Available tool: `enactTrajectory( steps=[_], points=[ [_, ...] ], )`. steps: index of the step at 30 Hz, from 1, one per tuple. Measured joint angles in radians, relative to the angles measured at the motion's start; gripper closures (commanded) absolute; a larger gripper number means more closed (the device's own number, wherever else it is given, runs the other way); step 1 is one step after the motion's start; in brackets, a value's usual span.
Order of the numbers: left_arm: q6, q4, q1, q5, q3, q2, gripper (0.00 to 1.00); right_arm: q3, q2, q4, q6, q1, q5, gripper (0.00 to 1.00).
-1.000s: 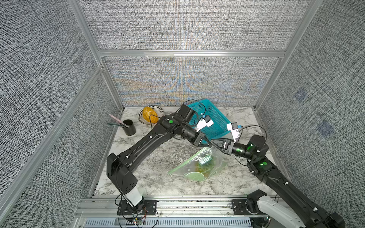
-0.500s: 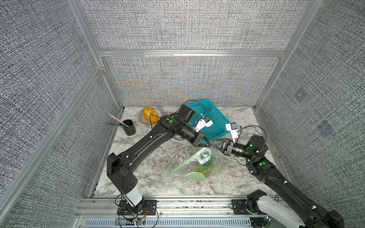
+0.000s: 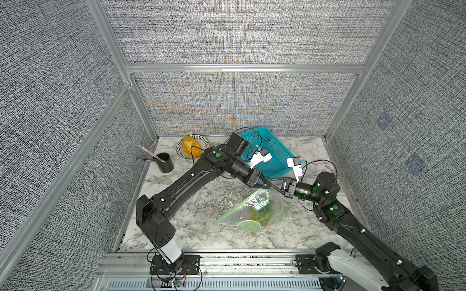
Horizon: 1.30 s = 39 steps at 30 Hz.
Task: Open the zip-top bag and take out the pineapple
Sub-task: Unzip the zipper on the zipper food storage bag.
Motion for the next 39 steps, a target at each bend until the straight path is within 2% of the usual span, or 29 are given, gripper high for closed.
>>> enactTrajectory(
  steps=[6,8,10,15,22,23,25,27,30,39],
  points=[
    [0.000,0.002,0.002,0.002,-0.018,-0.009,0.66,0.000,0.000,-0.005,-0.006,0.003,0.008,1.00],
    [0.000,0.003,0.003,0.002,-0.026,-0.014,0.70,0.000,-0.001,-0.011,-0.006,0.003,0.008,1.00],
    [0.001,0.003,0.006,0.001,-0.030,-0.016,0.80,0.005,-0.001,-0.017,-0.007,0.003,0.008,1.00],
    [0.000,0.004,0.008,-0.002,-0.027,-0.016,0.89,0.015,-0.003,-0.019,-0.007,0.003,0.007,1.00],
    [0.000,0.008,0.008,-0.003,-0.025,-0.016,0.94,0.018,-0.012,-0.024,-0.006,0.002,0.011,1.00],
    [0.000,0.009,0.008,-0.001,-0.027,-0.018,0.95,0.019,-0.014,-0.027,-0.007,0.002,0.011,0.89],
    [0.000,0.010,0.008,0.000,-0.030,-0.023,0.95,0.027,-0.021,-0.046,-0.010,0.002,0.012,0.59],
    [0.000,0.011,0.007,0.008,-0.031,-0.027,0.96,0.033,-0.032,-0.059,-0.021,0.002,0.032,0.47],
    [0.000,0.011,0.006,0.015,-0.031,-0.029,0.96,0.033,-0.053,-0.084,-0.038,0.000,0.050,0.45],
    [-0.005,0.012,0.006,0.025,-0.031,-0.030,0.96,0.003,-0.066,-0.082,-0.019,0.003,0.058,0.47]
  ],
)
